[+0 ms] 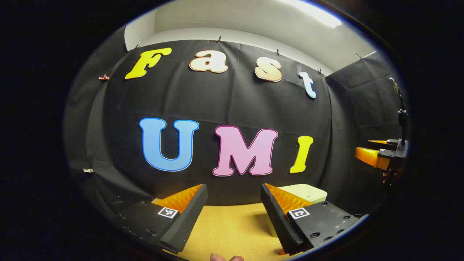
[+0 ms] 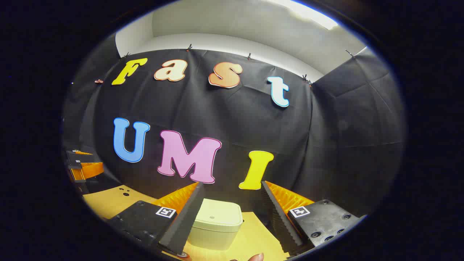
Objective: Press the lid of the desktop garbage bin to open it, pick up the crumpled paper on the desktop and throw it into the bin, then pick up the pop can on the desktop and drop it into the bin, and finally close the garbage bin lid.
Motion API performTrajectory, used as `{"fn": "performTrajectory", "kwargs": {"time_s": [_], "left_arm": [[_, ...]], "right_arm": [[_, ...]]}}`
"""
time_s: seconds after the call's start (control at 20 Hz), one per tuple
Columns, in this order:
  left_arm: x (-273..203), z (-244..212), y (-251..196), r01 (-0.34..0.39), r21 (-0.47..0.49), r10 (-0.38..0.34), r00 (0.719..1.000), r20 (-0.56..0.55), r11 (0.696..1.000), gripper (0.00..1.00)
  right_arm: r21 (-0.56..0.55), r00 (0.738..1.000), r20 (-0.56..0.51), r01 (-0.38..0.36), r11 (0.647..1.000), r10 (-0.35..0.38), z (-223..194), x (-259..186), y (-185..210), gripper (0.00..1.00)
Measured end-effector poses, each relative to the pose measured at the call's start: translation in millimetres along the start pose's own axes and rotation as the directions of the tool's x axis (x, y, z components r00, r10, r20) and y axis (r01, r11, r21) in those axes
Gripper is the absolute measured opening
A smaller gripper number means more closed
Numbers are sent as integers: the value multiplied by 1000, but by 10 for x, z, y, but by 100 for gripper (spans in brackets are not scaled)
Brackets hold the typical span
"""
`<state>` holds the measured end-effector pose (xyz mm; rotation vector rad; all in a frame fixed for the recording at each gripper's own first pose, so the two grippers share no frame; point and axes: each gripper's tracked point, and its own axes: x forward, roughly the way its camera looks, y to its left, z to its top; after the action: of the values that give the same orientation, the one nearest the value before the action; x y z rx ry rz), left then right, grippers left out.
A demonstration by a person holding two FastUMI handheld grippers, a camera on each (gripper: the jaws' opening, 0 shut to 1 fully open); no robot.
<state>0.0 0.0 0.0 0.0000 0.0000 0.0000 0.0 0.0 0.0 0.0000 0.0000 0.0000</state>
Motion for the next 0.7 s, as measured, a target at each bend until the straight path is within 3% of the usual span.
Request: {"fn": "performTrajectory", "kwargs": {"time_s": [0.7], "left_arm": [[-143,-21,-74,14,1,-14,1000,-12,1000,95]], "right_arm": [[-20,1000,-8,-19,1000,19,-38,-151,39,97]]}}
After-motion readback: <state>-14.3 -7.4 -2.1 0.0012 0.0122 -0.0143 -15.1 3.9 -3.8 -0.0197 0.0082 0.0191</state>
